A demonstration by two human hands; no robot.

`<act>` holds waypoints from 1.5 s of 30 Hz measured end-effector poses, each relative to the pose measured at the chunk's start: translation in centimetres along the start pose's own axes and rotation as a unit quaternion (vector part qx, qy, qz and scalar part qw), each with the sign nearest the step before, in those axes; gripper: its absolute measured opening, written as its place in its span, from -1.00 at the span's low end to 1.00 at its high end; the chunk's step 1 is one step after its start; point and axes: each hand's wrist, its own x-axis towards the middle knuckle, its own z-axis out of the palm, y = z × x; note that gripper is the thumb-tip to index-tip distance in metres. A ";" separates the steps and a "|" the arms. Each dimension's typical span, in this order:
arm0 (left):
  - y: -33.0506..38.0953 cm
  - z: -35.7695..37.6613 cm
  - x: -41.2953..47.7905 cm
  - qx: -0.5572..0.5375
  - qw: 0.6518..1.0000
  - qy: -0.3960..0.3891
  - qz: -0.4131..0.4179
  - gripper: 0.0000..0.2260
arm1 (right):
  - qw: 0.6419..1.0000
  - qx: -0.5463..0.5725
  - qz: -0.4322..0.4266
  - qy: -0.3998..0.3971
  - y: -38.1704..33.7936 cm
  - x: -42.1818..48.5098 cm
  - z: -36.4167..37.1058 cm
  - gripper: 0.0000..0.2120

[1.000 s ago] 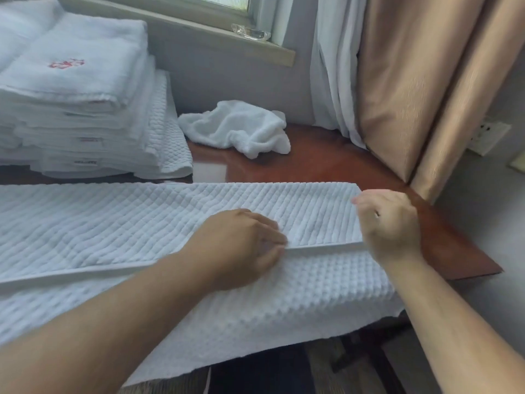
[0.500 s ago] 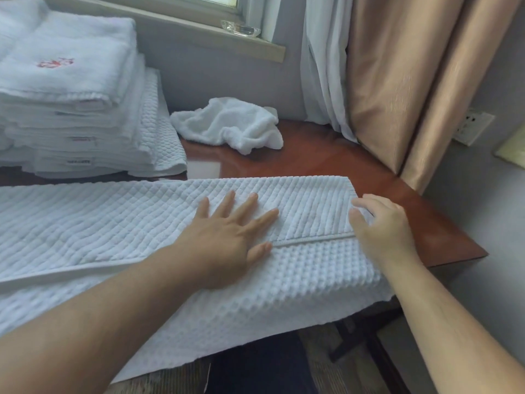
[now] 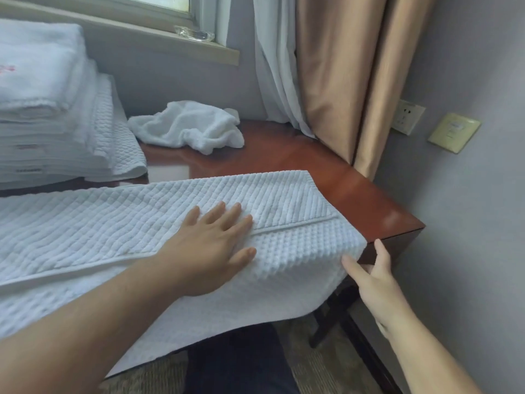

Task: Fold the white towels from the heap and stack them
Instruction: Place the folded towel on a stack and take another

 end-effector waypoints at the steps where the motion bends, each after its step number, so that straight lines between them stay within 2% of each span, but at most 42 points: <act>1: 0.0 0.0 0.0 -0.002 1.000 0.003 0.000 -0.32 | 1.000 0.004 0.000 0.002 0.4 0.1 -0.1 -0.06; 3: 0.1 0.0 0.0 0.000 1.000 0.011 0.002 -0.33 | 0.999 0.033 0.023 -0.018 0.8 0.2 -0.4 -0.14; 6: 0.0 0.1 0.0 0.003 1.000 0.017 0.004 -0.32 | 0.989 0.098 0.056 -0.095 0.6 -0.3 -0.8 -0.40; 9: -0.1 0.2 0.0 -0.005 1.000 0.028 0.002 -0.32 | 0.985 0.112 0.041 -0.128 0.6 -0.8 -1.4 -0.52; 12: 0.1 0.3 0.2 -0.020 0.998 0.052 -0.006 -0.38 | 0.998 0.012 -0.002 -0.060 0.0 -1.4 -2.4 -0.67; 15: 0.5 0.2 0.3 -0.032 0.995 0.093 -0.010 -0.50 | 0.994 -0.052 -0.082 0.054 -2.0 -1.9 -3.2 -0.54; 16: 0.9 0.0 0.2 -0.033 0.993 0.117 0.001 -0.56 | 0.992 -0.037 -0.110 0.056 -2.9 -1.9 -3.3 -0.52; 18: 2.1 -0.6 -0.2 -0.055 0.983 0.172 0.020 -0.72 | 0.991 0.068 -0.117 -0.001 -5.1 -1.6 -3.4 -0.63; 19: 2.8 -1.1 -0.4 -0.085 0.979 0.187 0.014 -0.72 | 0.986 0.137 -0.091 -0.039 -6.2 -1.5 -3.2 -0.71; 20: 3.6 -1.7 -0.6 -0.127 0.974 0.188 -0.001 -0.62 | 0.976 0.198 -0.060 -0.068 -7.3 -1.3 -2.9 -0.78; 22: 4.8 -2.7 -1.2 -0.196 0.969 0.150 -0.024 -0.45 | 0.959 0.268 -0.018 -0.086 -8.9 -0.8 -2.3 -0.89; 23: 5.2 -3.1 -1.5 -0.209 0.970 0.121 -0.027 -0.44 | 0.952 0.291 -0.009 -0.090 -9.5 -0.5 -2.0 -0.91; 26: 5.3 -3.7 -2.8 -0.195 0.980 0.029 -0.036 -0.65 | 0.934 0.341 0.002 -0.102 -10.9 0.2 -1.1 -0.92; 28: 4.7 -4.1 -3.3 -0.178 0.983 0.001 -0.051 -0.75 | 0.932 0.349 0.002 -0.102 -11.5 0.6 -0.6 -0.91; 30: 3.9 -4.6 -3.3 -0.189 0.979 -0.003 -0.075 -0.77 | 0.942 0.317 -0.001 -0.109 -11.8 1.1 -0.4 -0.85; 33: 2.9 -5.2 -2.8 -0.204 0.973 0.033 -0.104 -0.75 | 0.966 0.201 -0.027 -0.157 -12.0 1.9 -1.0 -0.67; 36: 2.0 -5.4 -1.8 -0.203 0.970 0.078 -0.110 -0.75 | 0.955 0.070 -0.093 -0.274 -12.1 2.1 -2.0 -0.62; 38: 1.3 -5.8 -0.9 -0.190 0.972 0.091 -0.109 -0.75 | 0.947 0.002 -0.131 -0.293 -12.1 2.4 -2.5 -0.54; 40: 0.6 -6.5 0.2 -0.157 0.978 0.092 -0.103 -0.74 | 0.956 -0.067 -0.194 -0.211 -12.2 3.1 -2.5 -0.61; 42: -0.2 -7.5 1.4 -0.118 0.985 0.083 -0.094 -0.78 | 0.950 -0.157 -0.255 -0.085 -12.7 4.0 -2.5 -0.92; 45: -1.7 -9.1 3.3 -0.035 0.994 0.076 -0.073 -0.83 | 0.899 -0.316 -0.302 -0.007 -13.3 5.7 -2.2 -0.66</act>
